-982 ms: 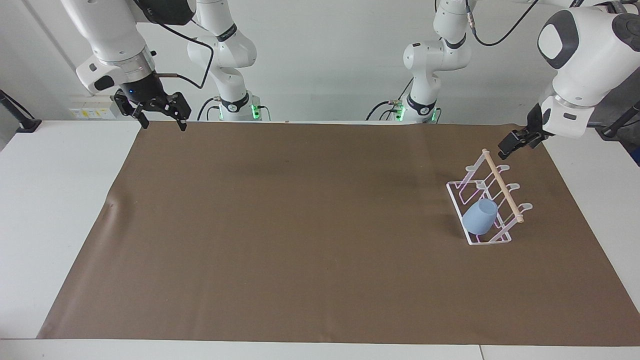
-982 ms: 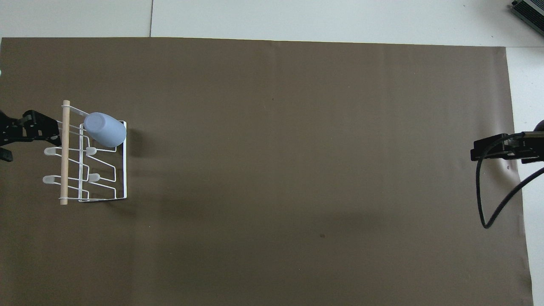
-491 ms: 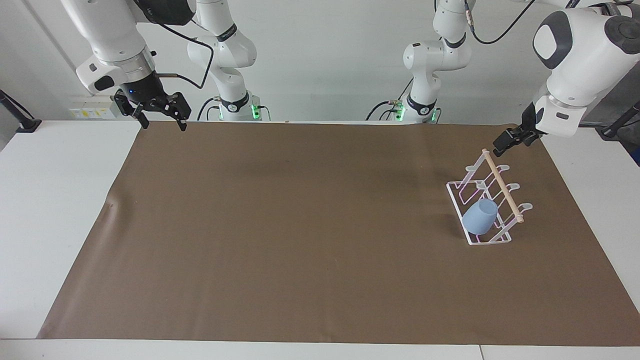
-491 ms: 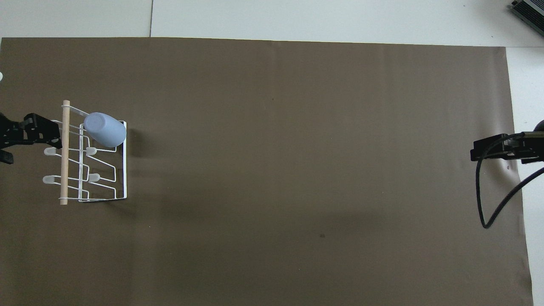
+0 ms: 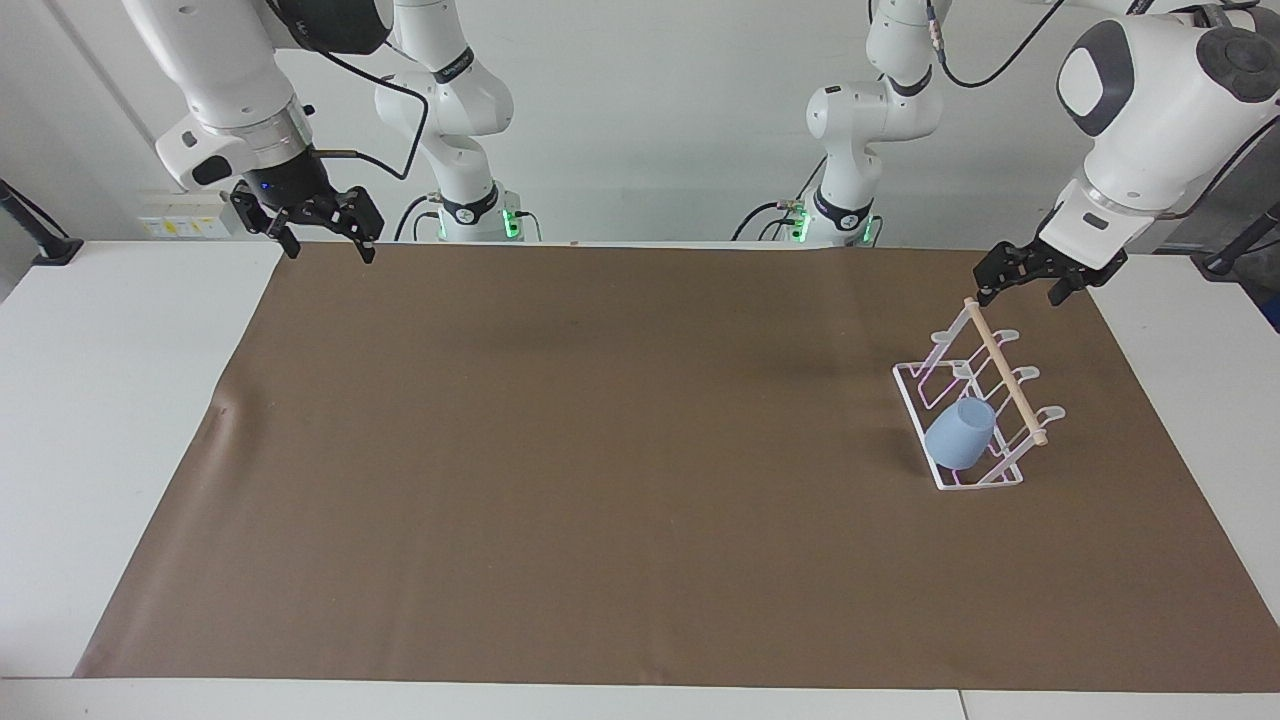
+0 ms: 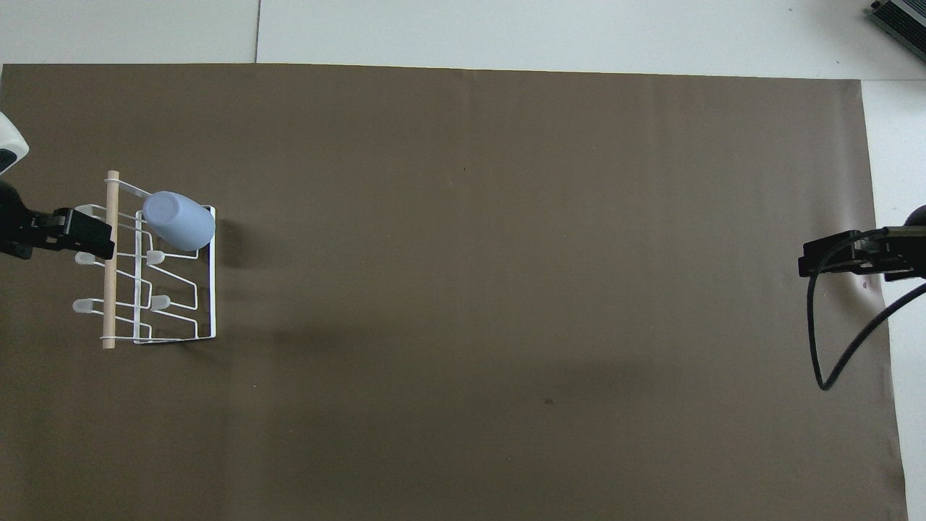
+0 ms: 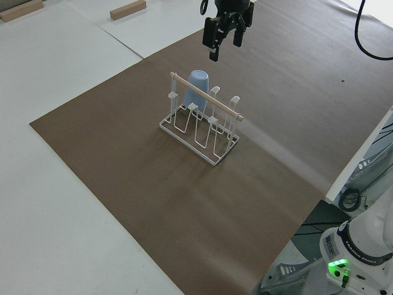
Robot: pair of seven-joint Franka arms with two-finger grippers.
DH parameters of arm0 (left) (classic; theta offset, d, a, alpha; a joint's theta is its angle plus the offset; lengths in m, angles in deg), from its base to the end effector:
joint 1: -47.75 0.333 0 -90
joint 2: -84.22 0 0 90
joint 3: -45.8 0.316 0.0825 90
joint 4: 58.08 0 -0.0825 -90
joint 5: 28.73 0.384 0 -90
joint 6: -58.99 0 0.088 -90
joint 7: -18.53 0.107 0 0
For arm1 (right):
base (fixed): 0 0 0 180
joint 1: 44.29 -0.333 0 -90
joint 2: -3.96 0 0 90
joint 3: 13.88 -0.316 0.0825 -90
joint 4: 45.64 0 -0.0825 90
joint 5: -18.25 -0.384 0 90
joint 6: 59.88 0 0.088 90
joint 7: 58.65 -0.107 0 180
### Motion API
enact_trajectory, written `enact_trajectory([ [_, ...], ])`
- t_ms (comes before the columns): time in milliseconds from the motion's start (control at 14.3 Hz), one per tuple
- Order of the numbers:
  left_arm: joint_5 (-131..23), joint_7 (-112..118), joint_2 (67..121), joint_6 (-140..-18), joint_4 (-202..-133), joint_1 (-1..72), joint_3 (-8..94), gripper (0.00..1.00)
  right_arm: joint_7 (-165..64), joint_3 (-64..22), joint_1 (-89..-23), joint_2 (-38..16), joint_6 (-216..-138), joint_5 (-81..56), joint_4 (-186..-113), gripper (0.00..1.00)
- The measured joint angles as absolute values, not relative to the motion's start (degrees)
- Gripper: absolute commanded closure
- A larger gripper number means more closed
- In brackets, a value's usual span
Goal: Hang cup on cup holder
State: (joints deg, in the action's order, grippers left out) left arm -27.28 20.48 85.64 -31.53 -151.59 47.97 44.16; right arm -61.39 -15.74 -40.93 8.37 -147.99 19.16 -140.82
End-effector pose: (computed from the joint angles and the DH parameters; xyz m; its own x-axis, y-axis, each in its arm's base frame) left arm 0.5594 -0.0110 0.5826 0.9952 -0.0590 -0.0777 -0.0608 -0.9979 -0.0219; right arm 0.5258 -0.0148 0.6208 0.9962 -0.0746 -0.0455 -0.0738 -0.9971 0.0206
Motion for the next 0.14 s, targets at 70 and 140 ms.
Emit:
enact_trajectory([
  [70, -27.29, 20.5, 85.64, -32.3, -151.6, 47.96, 44.04, 0.0, -61.39, -15.74, -40.93, 8.37, -147.99, 19.16, -140.83, 0.0],
  [140, -27.29, 20.5, 85.64, -32.76, -151.6, 47.96, 43.9, 0.0, -61.39, -15.74, -40.93, 8.37, -147.99, 19.16, -140.84, 0.0],
])
